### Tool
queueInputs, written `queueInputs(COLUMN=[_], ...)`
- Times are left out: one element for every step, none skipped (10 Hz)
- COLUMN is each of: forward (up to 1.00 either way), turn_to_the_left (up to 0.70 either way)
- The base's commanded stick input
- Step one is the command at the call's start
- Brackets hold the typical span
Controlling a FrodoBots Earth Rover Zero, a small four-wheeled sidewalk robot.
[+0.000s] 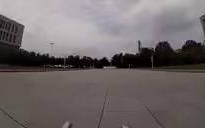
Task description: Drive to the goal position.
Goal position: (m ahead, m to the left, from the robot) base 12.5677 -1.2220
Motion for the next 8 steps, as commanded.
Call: queueInputs(forward=[0.7,0.7,0.7,0.7,0.7,0.7,0.7,0.7], turn_to_the_left=[0.0,0.0,0.0,0.0,0.0,0.0,0.0,0.0])
